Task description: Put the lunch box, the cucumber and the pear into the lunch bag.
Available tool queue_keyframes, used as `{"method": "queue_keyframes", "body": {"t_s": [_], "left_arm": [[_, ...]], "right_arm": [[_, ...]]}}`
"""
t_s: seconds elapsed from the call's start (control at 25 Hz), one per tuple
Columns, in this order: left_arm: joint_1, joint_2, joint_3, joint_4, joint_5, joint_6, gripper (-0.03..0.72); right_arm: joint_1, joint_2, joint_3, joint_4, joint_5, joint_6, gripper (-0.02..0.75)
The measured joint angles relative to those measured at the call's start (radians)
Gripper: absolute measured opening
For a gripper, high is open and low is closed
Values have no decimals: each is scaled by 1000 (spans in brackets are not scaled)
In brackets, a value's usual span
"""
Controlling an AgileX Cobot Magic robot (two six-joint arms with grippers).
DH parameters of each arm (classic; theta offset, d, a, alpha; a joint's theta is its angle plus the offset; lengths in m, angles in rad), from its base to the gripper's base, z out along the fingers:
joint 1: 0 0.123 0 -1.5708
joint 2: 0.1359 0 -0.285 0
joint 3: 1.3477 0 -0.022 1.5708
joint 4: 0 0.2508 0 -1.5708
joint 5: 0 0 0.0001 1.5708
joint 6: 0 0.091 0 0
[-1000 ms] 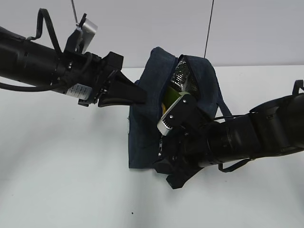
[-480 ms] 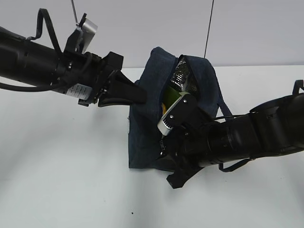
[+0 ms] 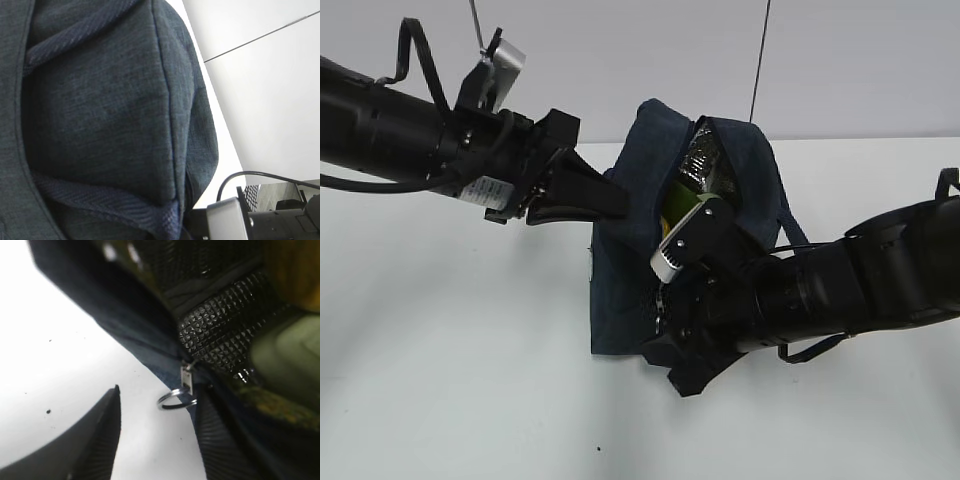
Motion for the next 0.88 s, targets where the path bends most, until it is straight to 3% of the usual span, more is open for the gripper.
{"method": "queue_keyframes", "body": {"t_s": [0.44, 0.88], "left_arm": [[0, 0, 0, -15, -1, 1, 9], [0, 0, 0, -16, -2, 3, 9]], "right_arm": [[0, 2, -28, 0, -29, 45, 370], [0, 2, -30, 0, -64, 46, 16]]}}
